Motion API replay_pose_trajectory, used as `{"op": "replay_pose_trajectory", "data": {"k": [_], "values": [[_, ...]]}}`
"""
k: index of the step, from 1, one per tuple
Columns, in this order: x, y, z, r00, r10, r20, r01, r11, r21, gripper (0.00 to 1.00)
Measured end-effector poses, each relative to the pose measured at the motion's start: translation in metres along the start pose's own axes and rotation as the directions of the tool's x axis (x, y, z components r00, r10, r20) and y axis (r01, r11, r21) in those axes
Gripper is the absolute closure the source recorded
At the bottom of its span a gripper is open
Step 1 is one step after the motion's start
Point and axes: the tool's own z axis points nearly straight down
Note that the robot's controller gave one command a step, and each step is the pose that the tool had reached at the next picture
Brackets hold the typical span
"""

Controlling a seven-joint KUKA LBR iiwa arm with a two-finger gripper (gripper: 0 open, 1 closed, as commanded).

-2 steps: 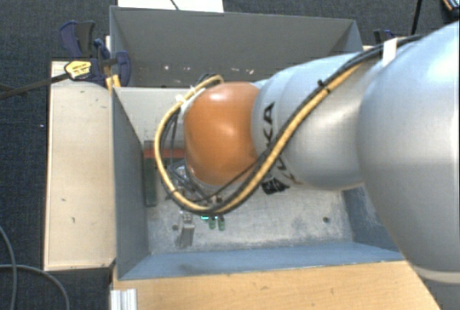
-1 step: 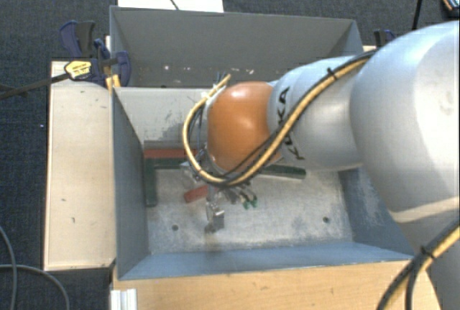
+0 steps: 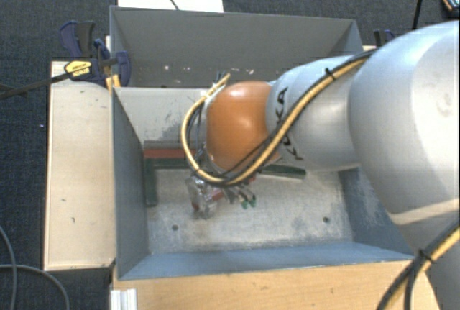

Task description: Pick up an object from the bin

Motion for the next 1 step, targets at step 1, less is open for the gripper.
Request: {"op": "replay_pose_trajectory", "data": {"k": [1], "values": [[0.015,0.004,-0.1638,1.0,0.026,0.01,-0.026,1.0,0.001,1.0]]}}
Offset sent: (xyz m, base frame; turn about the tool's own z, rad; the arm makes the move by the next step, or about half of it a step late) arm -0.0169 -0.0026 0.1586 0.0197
